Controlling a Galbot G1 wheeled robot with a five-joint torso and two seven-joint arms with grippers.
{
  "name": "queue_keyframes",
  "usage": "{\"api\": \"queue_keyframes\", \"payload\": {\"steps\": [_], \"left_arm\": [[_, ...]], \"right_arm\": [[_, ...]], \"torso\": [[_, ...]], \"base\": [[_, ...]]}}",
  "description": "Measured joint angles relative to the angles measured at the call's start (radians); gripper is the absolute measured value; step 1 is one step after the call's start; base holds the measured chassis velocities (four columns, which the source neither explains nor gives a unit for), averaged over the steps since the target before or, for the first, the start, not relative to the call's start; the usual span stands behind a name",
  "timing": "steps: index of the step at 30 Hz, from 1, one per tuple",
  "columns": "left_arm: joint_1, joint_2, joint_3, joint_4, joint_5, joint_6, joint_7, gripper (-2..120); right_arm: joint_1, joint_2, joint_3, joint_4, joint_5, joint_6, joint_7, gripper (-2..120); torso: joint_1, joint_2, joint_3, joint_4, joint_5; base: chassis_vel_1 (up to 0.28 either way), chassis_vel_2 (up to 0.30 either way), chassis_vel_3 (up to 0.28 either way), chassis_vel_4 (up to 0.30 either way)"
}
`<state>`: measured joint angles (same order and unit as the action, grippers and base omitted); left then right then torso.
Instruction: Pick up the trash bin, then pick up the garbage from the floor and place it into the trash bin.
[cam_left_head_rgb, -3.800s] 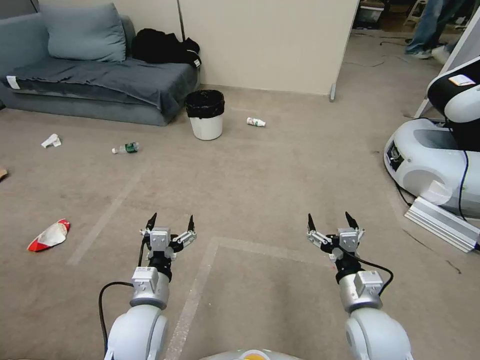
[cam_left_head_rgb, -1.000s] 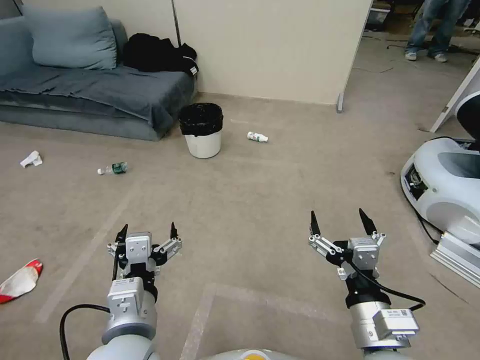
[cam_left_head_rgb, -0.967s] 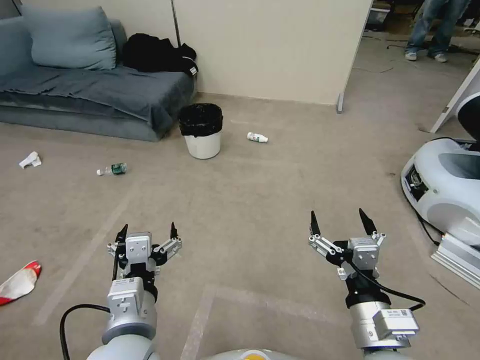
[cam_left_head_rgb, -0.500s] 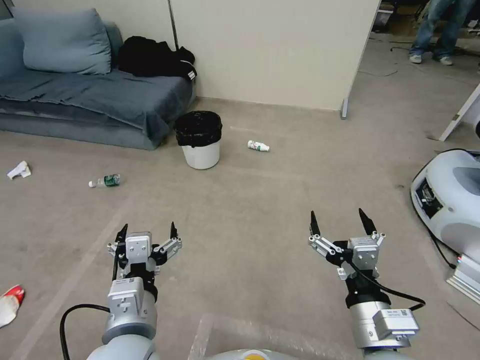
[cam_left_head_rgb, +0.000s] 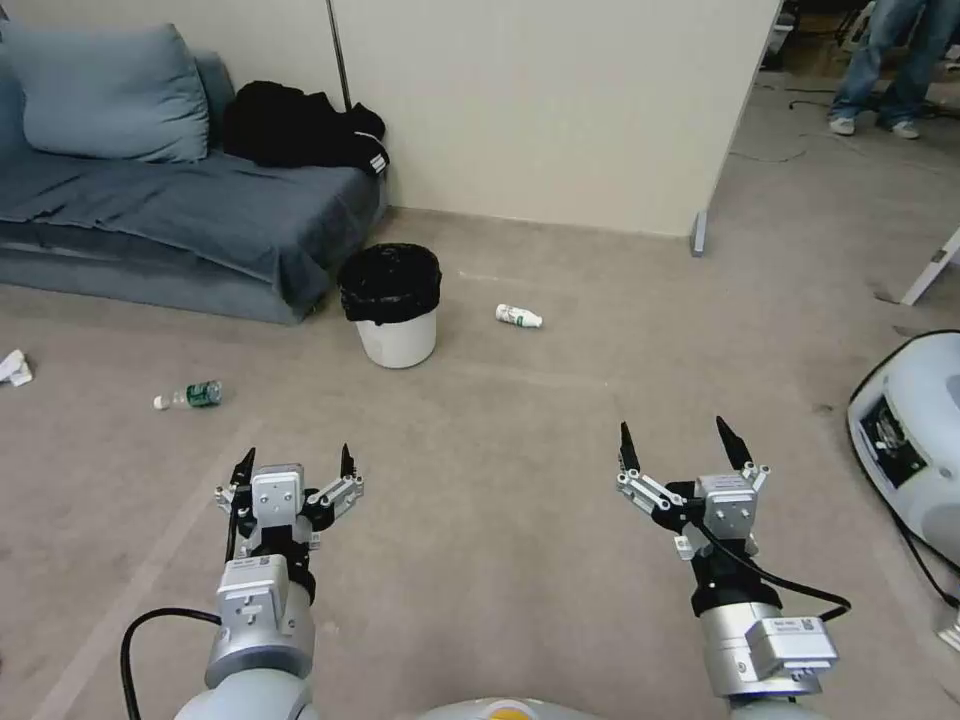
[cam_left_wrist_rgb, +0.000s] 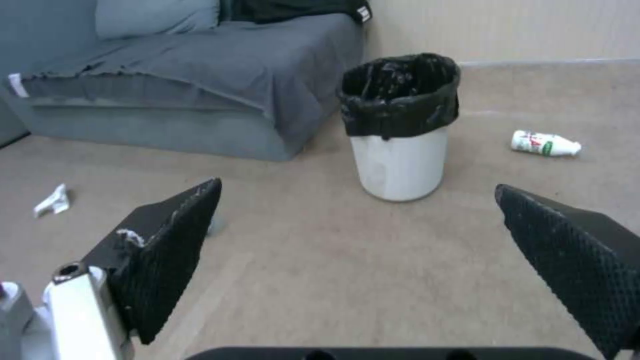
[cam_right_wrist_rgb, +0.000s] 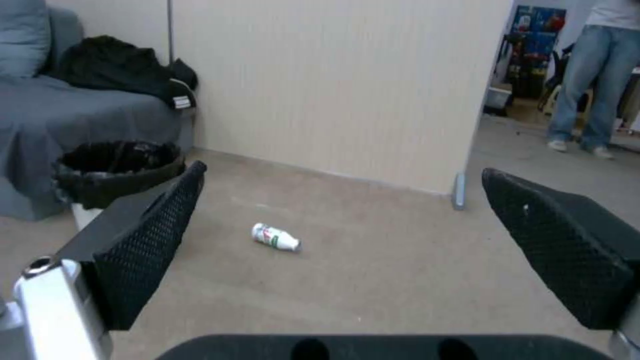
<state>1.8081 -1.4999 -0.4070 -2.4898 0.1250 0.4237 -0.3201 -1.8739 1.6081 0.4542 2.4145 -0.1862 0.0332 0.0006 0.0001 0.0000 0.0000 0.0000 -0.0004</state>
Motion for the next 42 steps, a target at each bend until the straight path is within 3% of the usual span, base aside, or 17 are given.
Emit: {"api": "queue_keyframes", "payload": {"steps": [42], "left_arm": [[-0.002, 0.003, -0.001, 0.003, -0.003, -0.003, -0.002, 100]], "right_arm": [[0.000, 0.000, 0.002, -0.003, -0.011, 0.002, -0.002, 100]], "torso": [[0.000, 0.000, 0.000, 0.0001, 0.0004]], "base": [[-0.194, 0.193, 0.197, -0.193]]}}
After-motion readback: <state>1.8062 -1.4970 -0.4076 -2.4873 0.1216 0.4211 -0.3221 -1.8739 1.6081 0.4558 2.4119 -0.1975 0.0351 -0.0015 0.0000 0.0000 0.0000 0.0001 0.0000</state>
